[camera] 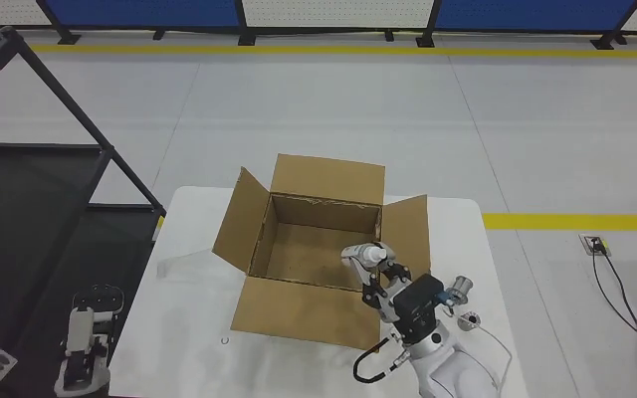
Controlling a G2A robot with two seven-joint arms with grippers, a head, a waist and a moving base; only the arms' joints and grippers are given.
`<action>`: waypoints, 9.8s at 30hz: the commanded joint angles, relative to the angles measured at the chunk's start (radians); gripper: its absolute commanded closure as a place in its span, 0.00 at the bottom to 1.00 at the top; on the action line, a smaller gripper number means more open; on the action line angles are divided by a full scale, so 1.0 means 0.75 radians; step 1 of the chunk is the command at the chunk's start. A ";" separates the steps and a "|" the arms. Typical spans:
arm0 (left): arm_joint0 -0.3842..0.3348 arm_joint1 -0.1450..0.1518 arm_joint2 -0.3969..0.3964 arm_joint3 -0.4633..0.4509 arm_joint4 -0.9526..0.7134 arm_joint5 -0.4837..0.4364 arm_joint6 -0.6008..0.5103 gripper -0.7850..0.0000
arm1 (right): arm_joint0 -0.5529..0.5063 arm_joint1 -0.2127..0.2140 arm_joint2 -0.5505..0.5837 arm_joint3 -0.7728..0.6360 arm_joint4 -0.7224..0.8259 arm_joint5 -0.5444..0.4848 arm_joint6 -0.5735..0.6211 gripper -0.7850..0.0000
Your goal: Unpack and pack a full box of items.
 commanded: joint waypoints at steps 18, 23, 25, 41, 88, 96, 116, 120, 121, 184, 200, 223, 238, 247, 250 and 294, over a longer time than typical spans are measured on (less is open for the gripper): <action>0.114 -0.015 -0.094 -0.018 -0.053 -0.043 0.145 0.00 | 1.127 -0.432 -0.760 1.074 0.212 0.570 0.775 1.00; 0.122 -0.017 -0.102 -0.020 -0.061 -0.048 0.147 0.00 | 1.212 -0.540 -0.814 1.355 0.321 0.586 0.729 1.00; 0.122 -0.017 -0.102 -0.020 -0.061 -0.048 0.147 0.00 | 1.212 -0.540 -0.814 1.355 0.321 0.586 0.729 1.00; 0.122 -0.017 -0.102 -0.020 -0.061 -0.048 0.147 0.00 | 1.209 -0.567 -0.709 1.500 0.468 0.520 0.734 1.00; 0.122 -0.017 -0.102 -0.020 -0.061 -0.048 0.147 0.00 | 1.230 -0.718 -0.623 2.028 0.450 0.258 0.375 0.00; 0.122 -0.017 -0.102 -0.020 -0.061 -0.048 0.147 0.00 | 1.181 -0.685 -0.588 1.922 0.377 0.293 0.326 0.00; 0.122 -0.017 -0.102 -0.020 -0.061 -0.048 0.147 0.00 | 0.188 -0.317 -0.022 0.132 -0.317 0.128 0.450 0.00; 0.122 -0.017 -0.102 -0.020 -0.061 -0.048 0.147 0.00 | 0.188 -0.317 -0.022 0.132 -0.317 0.128 0.450 0.00; 0.122 -0.017 -0.102 -0.020 -0.061 -0.048 0.147 0.00 | 0.188 -0.317 -0.022 0.132 -0.317 0.128 0.450 0.00; 0.122 -0.017 -0.102 -0.020 -0.061 -0.048 0.147 0.00 | -0.266 -0.119 0.943 0.518 -0.167 -0.595 0.588 0.31; 0.122 -0.017 -0.102 -0.020 -0.061 -0.048 0.147 0.00 | -0.236 -0.094 0.931 0.433 -0.104 -0.566 0.525 1.00; 0.103 -0.024 -0.175 0.030 -0.142 -0.015 0.188 0.00 | -0.027 -0.130 0.393 -0.272 -0.149 -0.186 0.709 1.00; 0.116 -0.030 -0.176 0.040 -0.147 -0.022 0.191 0.00 | 0.451 -0.216 -0.159 0.281 -0.133 -0.135 0.893 1.00; 0.116 -0.030 -0.176 0.040 -0.147 -0.022 0.191 0.00 | 0.614 -0.281 -0.298 0.580 -0.016 -0.022 0.910 1.00; 0.116 -0.030 -0.176 0.040 -0.147 -0.022 0.191 0.00 | 0.614 -0.281 -0.298 0.580 -0.016 -0.022 0.910 1.00; 0.116 -0.030 -0.176 0.040 -0.147 -0.022 0.191 0.00 | 1.329 -0.683 -0.725 1.943 0.305 -0.310 0.846 1.00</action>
